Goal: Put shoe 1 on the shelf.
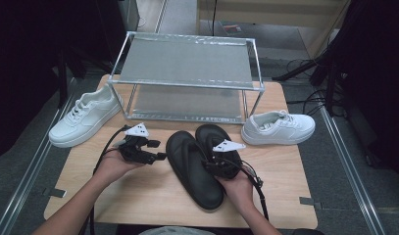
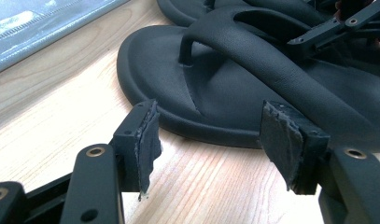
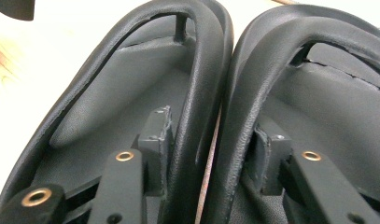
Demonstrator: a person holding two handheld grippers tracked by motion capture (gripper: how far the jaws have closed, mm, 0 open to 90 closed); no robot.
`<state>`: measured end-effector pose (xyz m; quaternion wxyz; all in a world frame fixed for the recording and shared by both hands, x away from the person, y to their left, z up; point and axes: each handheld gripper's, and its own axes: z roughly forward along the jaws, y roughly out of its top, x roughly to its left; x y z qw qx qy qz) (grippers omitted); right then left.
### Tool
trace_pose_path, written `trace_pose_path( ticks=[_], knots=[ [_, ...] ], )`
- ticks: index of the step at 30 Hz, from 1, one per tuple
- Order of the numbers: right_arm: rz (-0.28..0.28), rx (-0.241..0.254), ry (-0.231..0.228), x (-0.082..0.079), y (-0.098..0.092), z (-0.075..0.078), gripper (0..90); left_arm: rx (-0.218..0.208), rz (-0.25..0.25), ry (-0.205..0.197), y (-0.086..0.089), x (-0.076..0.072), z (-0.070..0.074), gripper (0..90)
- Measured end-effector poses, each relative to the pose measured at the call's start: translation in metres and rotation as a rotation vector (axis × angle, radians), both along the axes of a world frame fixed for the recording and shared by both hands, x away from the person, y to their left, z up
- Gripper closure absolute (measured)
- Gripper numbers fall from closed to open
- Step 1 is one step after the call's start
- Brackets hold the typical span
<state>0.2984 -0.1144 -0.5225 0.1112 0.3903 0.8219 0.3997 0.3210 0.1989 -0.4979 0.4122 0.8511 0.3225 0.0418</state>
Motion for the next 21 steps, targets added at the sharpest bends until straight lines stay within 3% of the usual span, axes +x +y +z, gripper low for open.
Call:
trace_pose_path(
  ticks=[4,7,21],
  knots=[
    [-0.005,-0.002,0.002,-0.001,0.001,0.0,61.3,-0.001,0.002,0.001,0.0,0.0,0.0,38.1],
    [-0.015,0.02,0.019,0.0,0.0,0.0,68.4,-0.004,0.007,-0.001,0.001,0.0,0.0,38.1],
    [-0.059,0.048,0.063,0.005,-0.01,0.009,75.1,-0.013,0.023,0.001,0.004,0.001,0.0,38.0]
  ],
)
